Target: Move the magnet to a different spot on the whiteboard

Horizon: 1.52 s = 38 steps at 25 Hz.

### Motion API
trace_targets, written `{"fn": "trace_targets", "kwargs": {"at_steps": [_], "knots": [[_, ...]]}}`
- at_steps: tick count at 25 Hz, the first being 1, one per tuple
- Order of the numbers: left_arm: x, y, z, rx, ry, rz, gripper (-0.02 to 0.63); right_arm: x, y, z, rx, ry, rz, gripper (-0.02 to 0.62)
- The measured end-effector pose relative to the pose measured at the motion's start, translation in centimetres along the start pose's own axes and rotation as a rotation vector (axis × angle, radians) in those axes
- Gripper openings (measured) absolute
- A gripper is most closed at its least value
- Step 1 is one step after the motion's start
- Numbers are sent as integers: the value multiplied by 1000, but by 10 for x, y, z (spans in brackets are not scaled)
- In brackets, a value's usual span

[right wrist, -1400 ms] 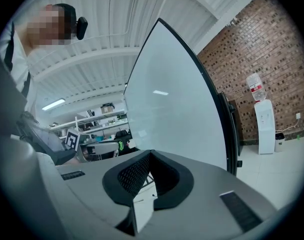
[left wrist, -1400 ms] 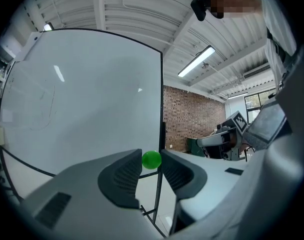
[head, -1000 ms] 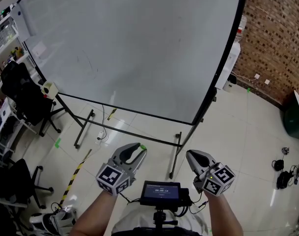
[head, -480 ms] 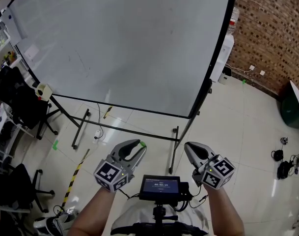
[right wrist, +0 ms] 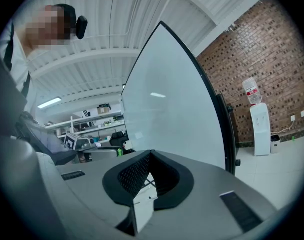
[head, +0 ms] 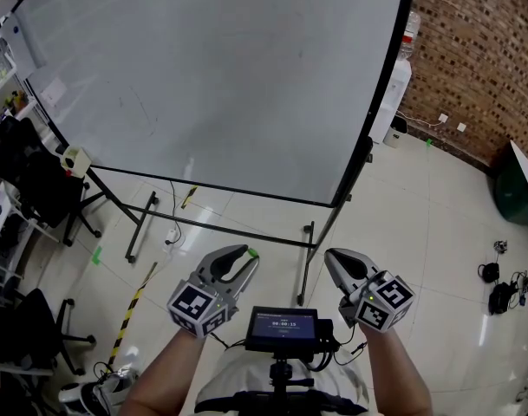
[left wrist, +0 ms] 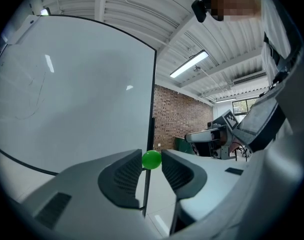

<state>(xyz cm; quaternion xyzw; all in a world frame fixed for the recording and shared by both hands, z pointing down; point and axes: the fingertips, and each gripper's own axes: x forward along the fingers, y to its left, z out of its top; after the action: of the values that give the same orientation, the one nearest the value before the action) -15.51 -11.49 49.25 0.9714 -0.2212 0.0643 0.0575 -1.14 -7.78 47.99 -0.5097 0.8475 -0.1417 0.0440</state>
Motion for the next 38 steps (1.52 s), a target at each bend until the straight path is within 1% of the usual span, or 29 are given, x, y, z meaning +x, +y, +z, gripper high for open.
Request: {"fn": "trace_targets", "kwargs": {"at_steps": [11, 20, 27, 34, 38], "knots": [[-9, -1, -12, -20, 16, 17, 147, -3, 9, -6, 0, 7, 11, 21], [-11, -7, -8, -41, -1, 17, 147, -13, 13, -5, -11, 17, -8, 21], [-12, -8, -20, -62, -1, 4, 147, -16, 13, -3, -24, 24, -24, 21], [-4, -11, -39, -93, 47, -6, 147, -19, 7, -13, 12, 34, -40, 23], [6, -8, -40, -82, 78, -10, 146, -20, -1, -13, 35, 42, -49, 21]]}}
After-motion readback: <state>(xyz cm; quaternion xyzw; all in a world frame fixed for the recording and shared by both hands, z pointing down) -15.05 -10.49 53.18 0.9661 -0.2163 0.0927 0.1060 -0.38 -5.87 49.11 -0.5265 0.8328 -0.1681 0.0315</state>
